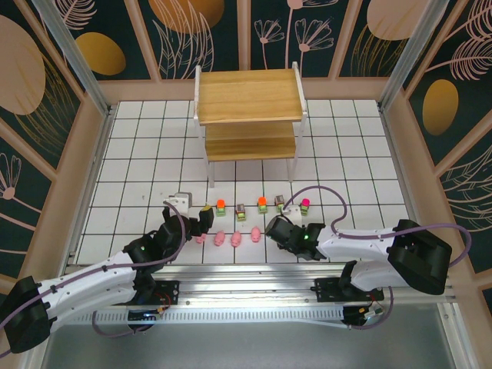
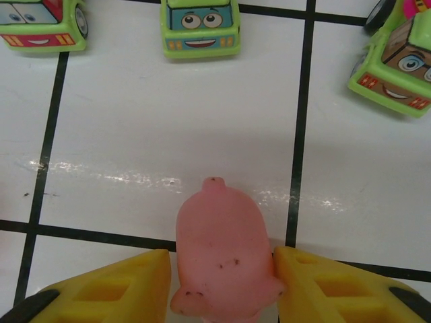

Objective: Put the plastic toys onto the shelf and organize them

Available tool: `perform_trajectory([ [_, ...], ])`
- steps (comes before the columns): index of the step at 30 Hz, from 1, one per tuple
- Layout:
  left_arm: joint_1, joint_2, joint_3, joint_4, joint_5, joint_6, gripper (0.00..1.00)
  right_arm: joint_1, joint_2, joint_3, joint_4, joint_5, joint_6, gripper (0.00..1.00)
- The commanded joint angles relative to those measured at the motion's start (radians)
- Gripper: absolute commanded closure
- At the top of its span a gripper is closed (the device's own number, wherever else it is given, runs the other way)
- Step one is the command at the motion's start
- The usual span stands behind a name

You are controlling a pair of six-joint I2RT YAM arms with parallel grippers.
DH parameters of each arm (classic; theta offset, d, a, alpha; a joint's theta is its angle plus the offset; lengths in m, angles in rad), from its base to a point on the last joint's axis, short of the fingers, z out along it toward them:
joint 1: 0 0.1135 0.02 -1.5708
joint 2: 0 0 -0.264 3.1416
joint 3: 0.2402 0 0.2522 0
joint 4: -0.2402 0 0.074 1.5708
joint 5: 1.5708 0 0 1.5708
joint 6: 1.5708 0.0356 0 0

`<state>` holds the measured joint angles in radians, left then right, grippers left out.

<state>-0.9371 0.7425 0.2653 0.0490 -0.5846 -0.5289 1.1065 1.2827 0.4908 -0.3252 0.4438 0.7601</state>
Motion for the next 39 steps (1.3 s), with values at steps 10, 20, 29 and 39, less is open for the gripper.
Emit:
perform_trajectory([
  [10,-0.005,-0.018,-0.011,0.003,-0.004,-0.007,0.12,-0.01,0.032,0.029,0.003,-0.003,-0.016,0.59],
  [20,-0.006,-0.012,-0.011,0.014,-0.004,0.001,0.12,-0.031,0.037,0.035,0.005,0.015,-0.013,0.6],
  [29,-0.006,-0.014,-0.009,0.012,-0.007,0.006,0.11,-0.033,0.03,0.035,-0.003,0.029,-0.004,0.71],
  [39,-0.006,-0.018,0.015,-0.023,0.051,0.0,0.08,-0.023,-0.051,0.077,-0.075,0.062,0.018,0.74],
])
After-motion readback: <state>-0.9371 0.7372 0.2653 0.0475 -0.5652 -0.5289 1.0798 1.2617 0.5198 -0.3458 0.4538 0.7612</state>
